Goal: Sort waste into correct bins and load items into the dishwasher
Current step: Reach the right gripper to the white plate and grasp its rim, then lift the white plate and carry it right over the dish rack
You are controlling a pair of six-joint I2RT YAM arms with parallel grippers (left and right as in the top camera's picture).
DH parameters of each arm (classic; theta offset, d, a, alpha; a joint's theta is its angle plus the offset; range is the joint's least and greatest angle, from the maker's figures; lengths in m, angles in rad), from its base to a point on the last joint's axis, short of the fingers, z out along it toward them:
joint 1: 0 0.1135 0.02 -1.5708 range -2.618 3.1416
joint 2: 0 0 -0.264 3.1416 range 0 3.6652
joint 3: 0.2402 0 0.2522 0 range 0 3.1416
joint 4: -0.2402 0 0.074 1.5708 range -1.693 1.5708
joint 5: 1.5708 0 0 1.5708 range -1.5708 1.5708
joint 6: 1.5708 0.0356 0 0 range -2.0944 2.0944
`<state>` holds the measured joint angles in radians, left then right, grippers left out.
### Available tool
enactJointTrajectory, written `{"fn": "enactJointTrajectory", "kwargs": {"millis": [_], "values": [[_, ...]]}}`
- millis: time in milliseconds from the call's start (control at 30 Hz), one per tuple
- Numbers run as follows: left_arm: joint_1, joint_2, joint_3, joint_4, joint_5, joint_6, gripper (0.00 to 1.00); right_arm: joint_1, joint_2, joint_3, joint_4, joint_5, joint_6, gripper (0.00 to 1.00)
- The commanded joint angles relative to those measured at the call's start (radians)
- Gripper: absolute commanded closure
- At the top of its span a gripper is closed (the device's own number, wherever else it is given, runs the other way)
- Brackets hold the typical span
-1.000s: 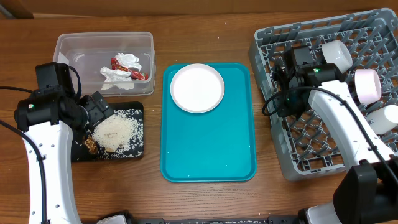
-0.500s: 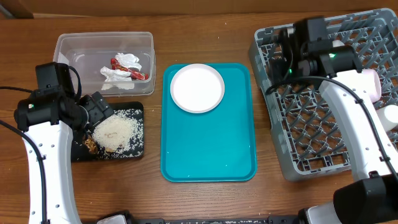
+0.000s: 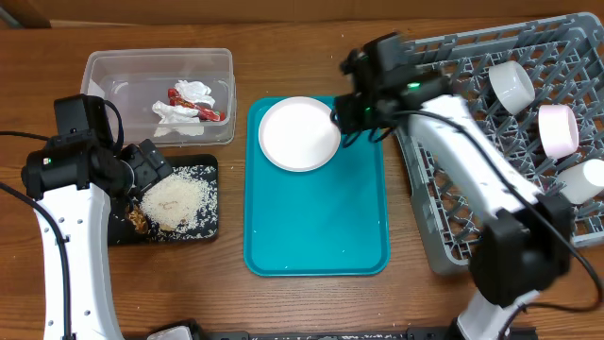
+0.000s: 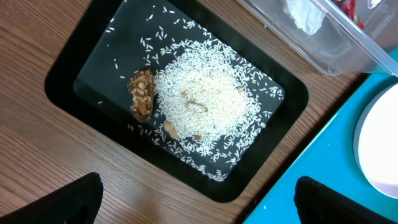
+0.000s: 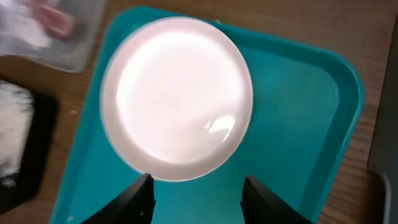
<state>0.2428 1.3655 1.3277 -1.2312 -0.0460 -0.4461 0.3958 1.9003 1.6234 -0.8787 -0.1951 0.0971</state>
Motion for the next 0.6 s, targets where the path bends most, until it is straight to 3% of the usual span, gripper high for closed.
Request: {"fn": "enactJointTrajectory", "kwargs": {"millis": [0,100,500,567], "values": [[0.004,-0.011,0.01,0.001,-0.009,-0.003,0.0,0.014,0.07,0.012,0.019,0.167,0.123,0.52],[0.004,-0.011,0.01,0.001,-0.009,-0.003,0.0,0.014,0.127,0.012,0.03,0.152,0.189,0.51],[0.004,-0.011,0.01,0.001,-0.009,-0.003,0.0,0.016,0.27,0.008,0.031,0.08,0.196,0.52],[0.004,-0.011,0.01,0.001,-0.009,-0.003,0.0,0.018,0.278,-0.002,0.028,0.082,0.196,0.56]]}}
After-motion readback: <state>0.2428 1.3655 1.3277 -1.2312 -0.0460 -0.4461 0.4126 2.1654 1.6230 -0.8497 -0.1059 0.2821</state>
